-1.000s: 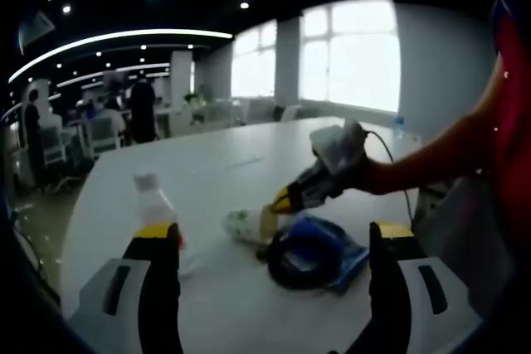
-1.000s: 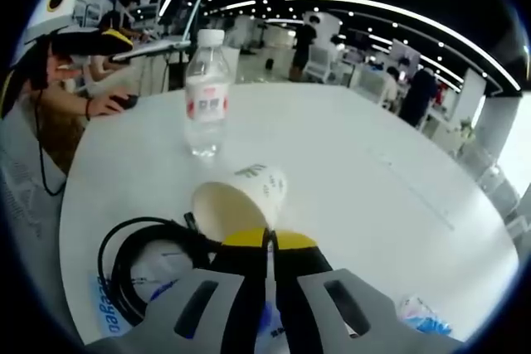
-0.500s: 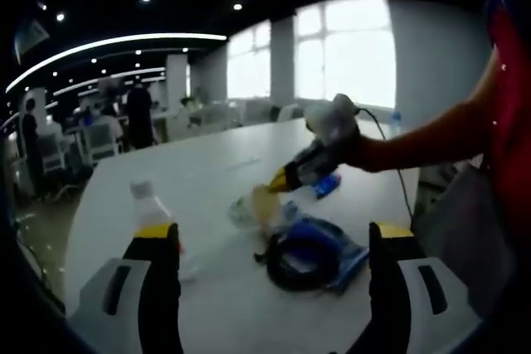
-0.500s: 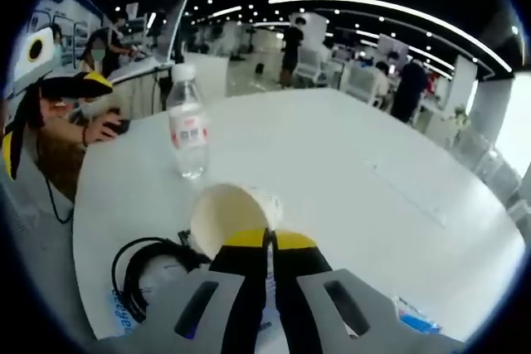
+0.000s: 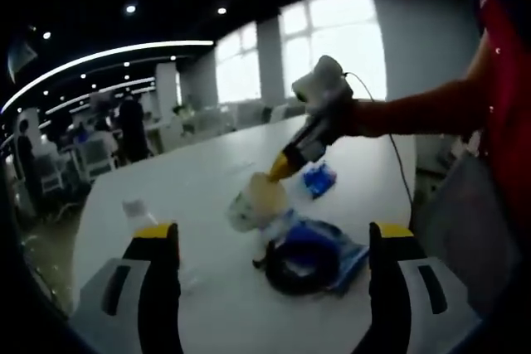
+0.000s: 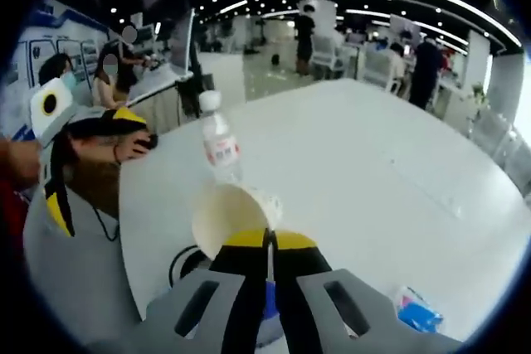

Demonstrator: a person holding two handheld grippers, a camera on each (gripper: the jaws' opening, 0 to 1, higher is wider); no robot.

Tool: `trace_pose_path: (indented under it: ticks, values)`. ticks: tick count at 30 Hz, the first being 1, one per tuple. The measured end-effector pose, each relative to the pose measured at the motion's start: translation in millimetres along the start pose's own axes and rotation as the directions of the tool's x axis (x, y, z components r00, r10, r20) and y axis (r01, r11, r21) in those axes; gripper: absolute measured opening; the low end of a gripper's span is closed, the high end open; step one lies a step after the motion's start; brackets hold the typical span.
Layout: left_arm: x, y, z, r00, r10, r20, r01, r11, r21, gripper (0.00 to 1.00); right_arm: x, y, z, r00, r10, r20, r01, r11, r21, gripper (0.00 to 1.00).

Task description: Arrange the tabletop items into an orderly group along one side of the table until the central work area is clear of visible clutter.

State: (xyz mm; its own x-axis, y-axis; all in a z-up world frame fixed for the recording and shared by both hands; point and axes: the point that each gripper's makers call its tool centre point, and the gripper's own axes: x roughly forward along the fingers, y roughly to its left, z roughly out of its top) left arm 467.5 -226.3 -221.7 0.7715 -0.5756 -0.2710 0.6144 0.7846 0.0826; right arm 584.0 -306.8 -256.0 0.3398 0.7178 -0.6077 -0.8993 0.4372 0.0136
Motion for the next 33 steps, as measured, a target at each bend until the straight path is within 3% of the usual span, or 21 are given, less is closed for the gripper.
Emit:
trace_pose_path:
  ticks: [8, 19, 23, 27, 33]
  values:
    - [2, -3.6, 13.8, 1.0, -0.014, 0.02, 0.013, 0.999, 0.042, 0.92, -31, 24, 19.4, 0.991, 0.124, -0.051, -0.12, 0.99, 0.071, 0.01]
    - [15, -23.4, 32.7, 0.998, -0.066, 0.011, 0.061, 0.972, 0.228, 0.91, -53, 47, 20.1, 0.971, 0.207, -0.122, -0.194, 0.975, 0.112, 0.01]
    - [22, -31.7, 40.2, 0.996, -0.093, 0.015, 0.085, 0.958, 0.275, 0.89, -61, 52, 20.7, 0.964, 0.213, -0.159, -0.199, 0.975, 0.095, 0.01]
    - [28, -37.6, 41.9, 0.995, -0.101, -0.019, 0.101, 0.915, 0.39, 0.88, -68, 60, 26.4, 0.957, 0.231, -0.172, -0.22, 0.972, 0.08, 0.01]
    - [34, -47.5, 45.6, 0.992, -0.122, -0.03, 0.123, 0.891, 0.438, 0.84, -71, 75, 28.6, 0.944, 0.277, -0.179, -0.266, 0.96, 0.082, 0.01]
